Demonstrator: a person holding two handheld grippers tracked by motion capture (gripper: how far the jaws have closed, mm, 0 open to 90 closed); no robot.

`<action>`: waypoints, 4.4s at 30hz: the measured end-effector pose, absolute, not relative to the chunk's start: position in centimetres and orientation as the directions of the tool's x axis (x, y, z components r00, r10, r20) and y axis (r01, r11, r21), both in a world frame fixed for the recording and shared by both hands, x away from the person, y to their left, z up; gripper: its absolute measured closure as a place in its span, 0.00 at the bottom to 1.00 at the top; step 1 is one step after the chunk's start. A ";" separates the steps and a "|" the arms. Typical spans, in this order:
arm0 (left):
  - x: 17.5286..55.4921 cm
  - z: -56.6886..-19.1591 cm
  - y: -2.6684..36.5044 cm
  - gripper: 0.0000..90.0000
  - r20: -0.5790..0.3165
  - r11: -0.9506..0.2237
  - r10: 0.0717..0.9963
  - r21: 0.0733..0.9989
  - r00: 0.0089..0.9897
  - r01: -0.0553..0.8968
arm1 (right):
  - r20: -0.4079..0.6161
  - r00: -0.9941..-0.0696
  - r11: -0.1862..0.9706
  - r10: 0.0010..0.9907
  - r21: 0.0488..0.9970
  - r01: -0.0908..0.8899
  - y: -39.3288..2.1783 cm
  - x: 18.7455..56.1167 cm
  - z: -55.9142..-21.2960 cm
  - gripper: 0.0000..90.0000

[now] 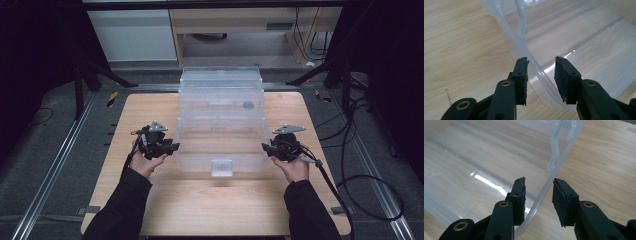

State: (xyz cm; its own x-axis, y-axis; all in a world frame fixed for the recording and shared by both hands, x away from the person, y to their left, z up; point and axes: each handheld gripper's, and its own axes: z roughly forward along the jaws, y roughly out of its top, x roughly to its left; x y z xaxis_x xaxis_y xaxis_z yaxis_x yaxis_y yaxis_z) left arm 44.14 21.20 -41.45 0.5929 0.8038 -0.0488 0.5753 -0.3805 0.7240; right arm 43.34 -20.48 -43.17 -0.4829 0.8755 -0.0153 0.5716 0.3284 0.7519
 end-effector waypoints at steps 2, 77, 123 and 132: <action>43.8 -41.4 21.5 0.70 -0.044 -0.386 0.803 0.720 0.594 0.576 | -0.013 -0.484 0.327 0.875 0.753 0.571 -20.3 43.0 -43.2 0.70; 38.8 -43.2 31.9 0.24 -0.029 -0.450 0.839 0.523 0.543 0.724 | -0.042 -0.388 0.293 0.921 0.732 0.615 -27.6 37.8 -47.4 0.24; 40.1 -43.5 31.1 0.50 -0.016 -0.507 0.827 0.414 0.563 0.756 | -0.047 -0.407 0.318 0.912 0.707 0.631 -27.5 38.2 -47.6 0.24; 39.5 -41.4 30.5 0.50 -0.022 -0.504 0.817 0.458 0.576 0.732 | -0.049 -0.409 0.320 0.911 0.707 0.630 -27.4 38.2 -47.7 0.24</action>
